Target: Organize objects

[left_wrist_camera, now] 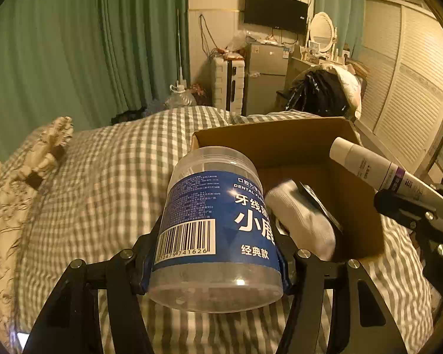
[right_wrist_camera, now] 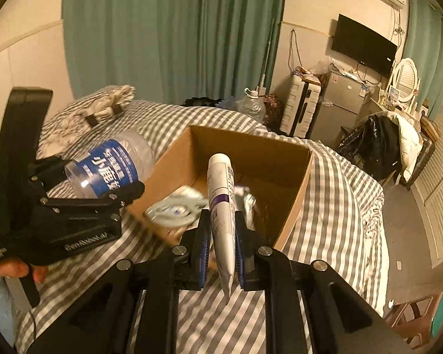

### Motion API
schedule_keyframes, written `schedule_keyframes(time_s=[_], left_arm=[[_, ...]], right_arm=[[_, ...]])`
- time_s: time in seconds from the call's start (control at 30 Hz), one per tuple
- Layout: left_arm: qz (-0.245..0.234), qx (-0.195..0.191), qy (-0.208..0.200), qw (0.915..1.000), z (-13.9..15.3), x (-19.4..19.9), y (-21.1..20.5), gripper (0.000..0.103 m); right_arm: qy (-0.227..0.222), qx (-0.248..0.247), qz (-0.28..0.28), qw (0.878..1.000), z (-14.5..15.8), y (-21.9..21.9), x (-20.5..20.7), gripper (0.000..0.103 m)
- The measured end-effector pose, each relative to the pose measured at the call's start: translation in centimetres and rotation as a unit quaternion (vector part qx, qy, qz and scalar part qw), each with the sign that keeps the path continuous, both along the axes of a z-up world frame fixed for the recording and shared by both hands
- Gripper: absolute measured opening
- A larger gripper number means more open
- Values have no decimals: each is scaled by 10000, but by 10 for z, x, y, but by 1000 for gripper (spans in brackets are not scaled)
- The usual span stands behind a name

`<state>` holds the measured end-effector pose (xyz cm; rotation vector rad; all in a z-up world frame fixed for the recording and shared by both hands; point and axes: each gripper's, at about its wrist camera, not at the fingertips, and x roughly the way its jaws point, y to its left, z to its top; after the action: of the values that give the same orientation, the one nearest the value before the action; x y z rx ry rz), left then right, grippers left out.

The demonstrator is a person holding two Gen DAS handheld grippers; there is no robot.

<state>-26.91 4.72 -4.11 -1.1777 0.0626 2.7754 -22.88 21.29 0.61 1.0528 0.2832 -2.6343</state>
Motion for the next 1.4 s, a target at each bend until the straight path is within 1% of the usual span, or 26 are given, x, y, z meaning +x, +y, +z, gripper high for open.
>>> schedule_keyframes(time_s=[0.07,0.13,0.23,0.27,0.3,0.33,0.37,0.4,0.47,0.6,0.7,0.73,0.77,0.83,0.93,1.0,1.07,1.13,1.2,1.3,1.4], left_arm=[[-3,120,-104,9999,-8,-19,2,62],[-35,203,-111,9997,-16,-35,5,62],[-220,181,-30,9996,-27,-51,16,64],[-252,133,-33,9996,-30,-54,19,68],[-256,49,-25,9997,-32,-55,22,72],[-256,-56,8,9997,-35,-54,25,80],[-252,-116,53,9996,-35,-53,26,84],[-251,-173,102,9995,-35,-51,26,85],[-226,-242,98,9994,-34,-48,24,85],[-97,-153,77,9998,-22,-32,13,85],[7,-114,204,9997,-1,-15,4,85],[45,-90,280,9996,9,-7,0,87],[77,-67,342,9994,17,-1,-3,92],[180,30,558,9983,39,17,-10,95],[232,202,816,9962,72,41,-21,96],[270,238,986,9945,91,58,-26,98],[313,225,1211,9919,111,76,-29,102],[336,182,1469,9884,131,97,-32,103],[341,148,1606,9863,145,111,-35,103],[359,49,1832,9824,164,134,-39,103],[376,-56,2011,9788,177,157,-43,103]], right_arm=[[-93,-32,-46,9999,-8,1,-19,14],[-174,-78,-89,9998,-16,1,-37,14],[-116,-225,-158,9996,-26,2,-57,14],[-72,-299,-225,9993,-28,3,-63,15],[-53,-350,-301,9989,-31,5,-67,23],[-44,-394,-365,9985,-32,6,-69,30],[-28,-468,-400,9981,-33,8,-69,44],[-9,-546,-378,9978,-34,9,-67,50],[20,-532,-383,9978,-33,10,-63,51],[74,-371,-462,9982,-24,15,-54,51],[110,-366,-516,9979,-9,20,-39,53],[155,-335,-542,9978,-3,22,-33,54],[223,-295,-572,9977,6,23,-24,56],[309,-264,-584,9975,19,25,-14,61],[494,-216,-603,9967,43,24,11,66],[642,-168,-643,9957,61,21,28,75],[784,-139,-682,9945,76,19,44,80],[901,-133,-720,9932,90,16,59,84],[1019,-147,-831,9912,103,15,73,92],[1218,-137,-1080,9866,121,16,94,100],[1421,-150,-1195,9825,134,15,115,103]])
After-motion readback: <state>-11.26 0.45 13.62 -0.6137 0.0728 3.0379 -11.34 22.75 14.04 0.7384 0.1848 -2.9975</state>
